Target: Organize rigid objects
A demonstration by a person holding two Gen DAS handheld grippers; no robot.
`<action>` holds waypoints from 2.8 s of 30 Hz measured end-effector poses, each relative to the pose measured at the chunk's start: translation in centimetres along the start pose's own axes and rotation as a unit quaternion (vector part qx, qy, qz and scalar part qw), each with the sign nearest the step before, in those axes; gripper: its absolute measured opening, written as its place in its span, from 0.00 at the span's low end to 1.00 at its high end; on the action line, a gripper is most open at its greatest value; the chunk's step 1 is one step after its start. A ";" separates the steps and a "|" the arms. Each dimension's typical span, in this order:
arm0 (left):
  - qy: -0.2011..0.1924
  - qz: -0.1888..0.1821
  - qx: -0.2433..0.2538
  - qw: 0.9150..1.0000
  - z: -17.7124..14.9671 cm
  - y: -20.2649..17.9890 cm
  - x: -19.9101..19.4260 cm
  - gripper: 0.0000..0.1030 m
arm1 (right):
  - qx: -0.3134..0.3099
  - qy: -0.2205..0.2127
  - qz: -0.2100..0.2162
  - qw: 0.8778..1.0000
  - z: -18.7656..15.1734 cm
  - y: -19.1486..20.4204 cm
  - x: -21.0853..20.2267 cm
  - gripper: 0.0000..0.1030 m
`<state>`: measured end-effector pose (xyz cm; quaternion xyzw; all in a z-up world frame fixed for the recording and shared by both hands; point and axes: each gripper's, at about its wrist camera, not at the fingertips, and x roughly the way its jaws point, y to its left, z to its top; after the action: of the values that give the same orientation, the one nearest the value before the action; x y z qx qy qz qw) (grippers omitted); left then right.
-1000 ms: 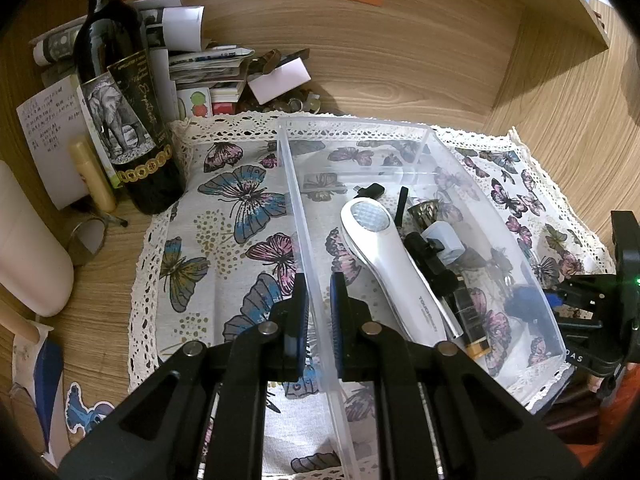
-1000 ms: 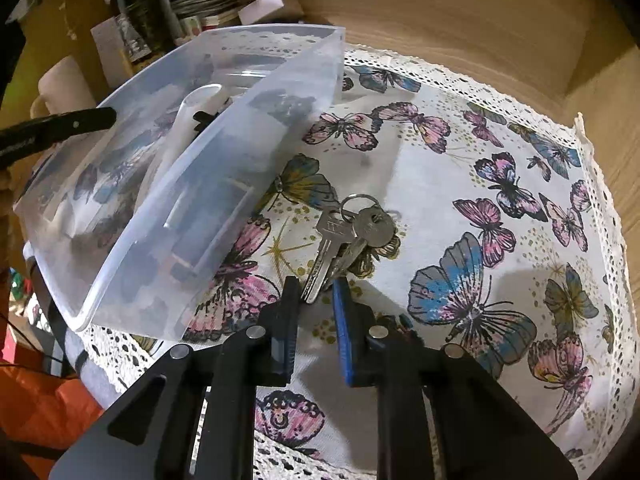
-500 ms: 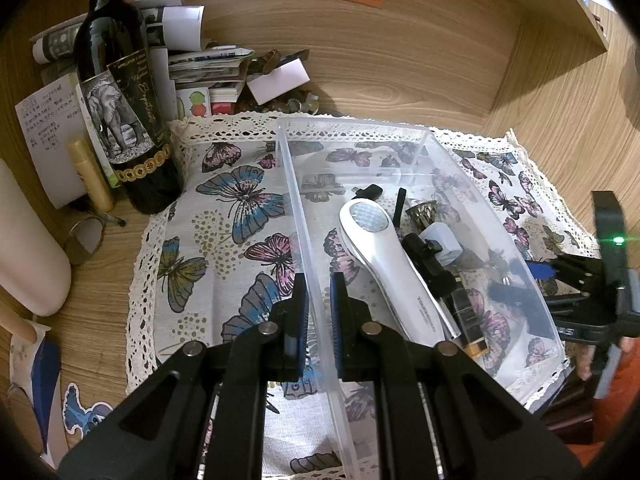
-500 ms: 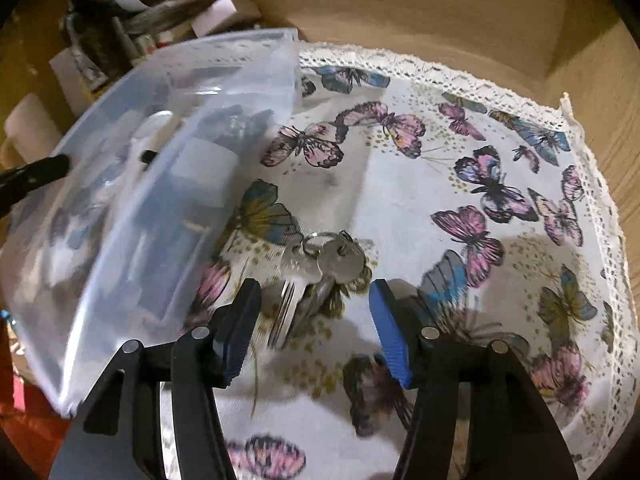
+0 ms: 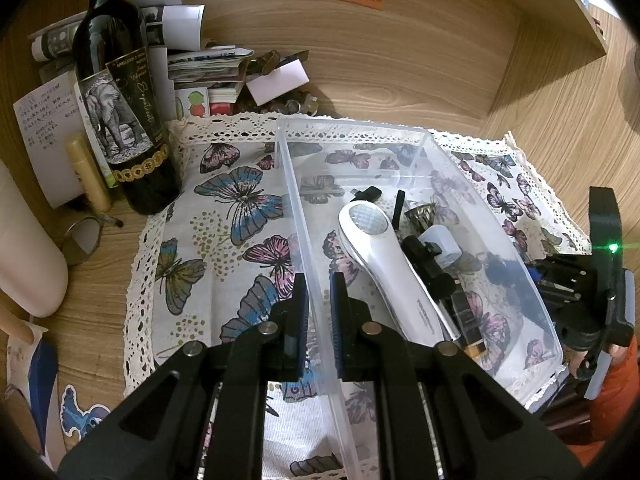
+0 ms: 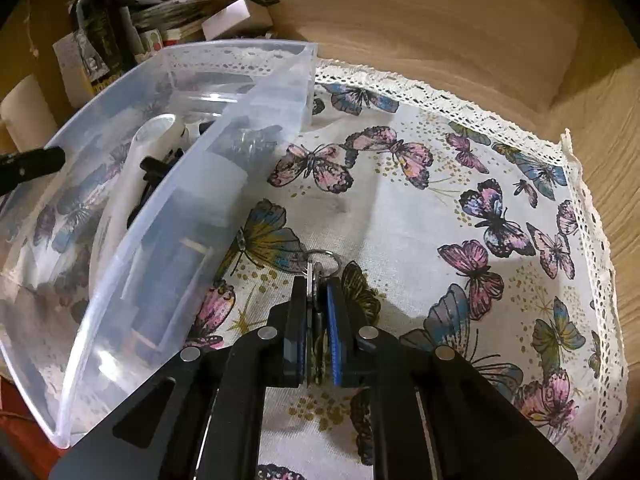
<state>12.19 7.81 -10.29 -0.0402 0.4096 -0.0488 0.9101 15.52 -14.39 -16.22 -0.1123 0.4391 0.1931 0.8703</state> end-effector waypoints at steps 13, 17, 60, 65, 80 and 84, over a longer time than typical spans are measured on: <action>-0.001 -0.004 -0.003 1.000 0.1 0.0 0.2 0.10 | -0.006 -0.095 -0.009 0.995 3.8 0.8 -6.1 0.08; -0.001 -0.005 -0.003 1.000 0.2 -0.3 0.3 0.10 | -0.017 -0.123 0.006 0.992 5.4 1.8 -7.5 0.08; -0.068 0.033 -0.002 0.997 0.2 -0.4 -4.0 0.10 | -0.037 -0.142 0.060 0.987 7.1 5.2 -8.4 0.62; -0.103 0.032 0.007 0.994 0.1 -1.7 -6.4 0.21 | -0.028 -0.191 0.049 0.980 5.2 4.6 -11.8 0.83; -0.245 0.047 0.023 0.968 -2.1 -6.1 -12.9 0.89 | 0.008 -0.276 0.021 0.961 0.5 2.9 -16.9 1.00; -0.259 0.043 0.019 0.965 -2.4 -6.4 -13.4 0.94 | 0.016 -0.284 0.020 0.959 -0.3 2.6 -17.4 1.00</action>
<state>1.14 2.98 -1.20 -0.0168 0.1600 -0.0053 0.9870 4.81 -16.30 -2.40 -0.0303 0.1791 0.2272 0.9567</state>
